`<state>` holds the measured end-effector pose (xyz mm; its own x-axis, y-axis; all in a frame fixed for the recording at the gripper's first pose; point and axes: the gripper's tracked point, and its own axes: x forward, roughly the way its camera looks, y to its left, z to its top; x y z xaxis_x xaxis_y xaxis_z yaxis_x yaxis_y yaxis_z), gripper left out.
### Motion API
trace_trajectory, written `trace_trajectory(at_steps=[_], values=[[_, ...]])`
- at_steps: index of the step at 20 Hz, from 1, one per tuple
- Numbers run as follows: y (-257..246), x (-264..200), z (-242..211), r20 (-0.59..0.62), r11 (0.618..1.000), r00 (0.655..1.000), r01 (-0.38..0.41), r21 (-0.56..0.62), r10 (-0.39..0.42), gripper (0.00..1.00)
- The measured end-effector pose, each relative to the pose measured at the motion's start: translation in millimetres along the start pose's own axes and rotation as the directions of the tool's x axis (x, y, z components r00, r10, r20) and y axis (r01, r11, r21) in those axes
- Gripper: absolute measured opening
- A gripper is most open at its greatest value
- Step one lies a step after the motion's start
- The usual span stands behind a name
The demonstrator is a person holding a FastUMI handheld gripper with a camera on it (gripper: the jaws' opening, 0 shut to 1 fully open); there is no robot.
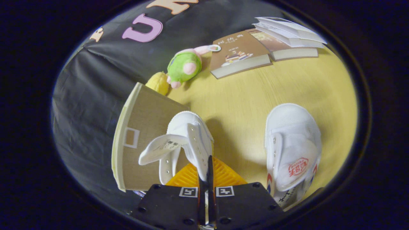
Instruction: Open the storage box then place both shoes into the box .Put the left shoe in first, then the right shoe, with the right side of both shoes facing outward in a uniform manner.
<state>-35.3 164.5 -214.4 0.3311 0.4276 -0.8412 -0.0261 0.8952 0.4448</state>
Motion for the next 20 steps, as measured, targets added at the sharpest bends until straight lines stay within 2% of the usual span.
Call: trace_trajectory(at_steps=[2, 6, 10, 14, 20], values=[[11, -18, 13, 0.038, 0.999, 0.999, -0.029, -0.015, 0.030, 0.07], [27, -55, 48, 0.156, 0.999, 0.988, -0.017, -0.048, 0.025, 0.07], [66, -78, 64, 0.207, 0.995, 0.977, -0.037, -0.090, 0.055, 0.07], [130, -71, 57, 0.173, 0.988, 0.978, -0.100, -0.120, 0.120, 0.07], [212, -15, 27, 0.042, 0.984, 0.990, -0.130, -0.120, 0.136, 0.07]])
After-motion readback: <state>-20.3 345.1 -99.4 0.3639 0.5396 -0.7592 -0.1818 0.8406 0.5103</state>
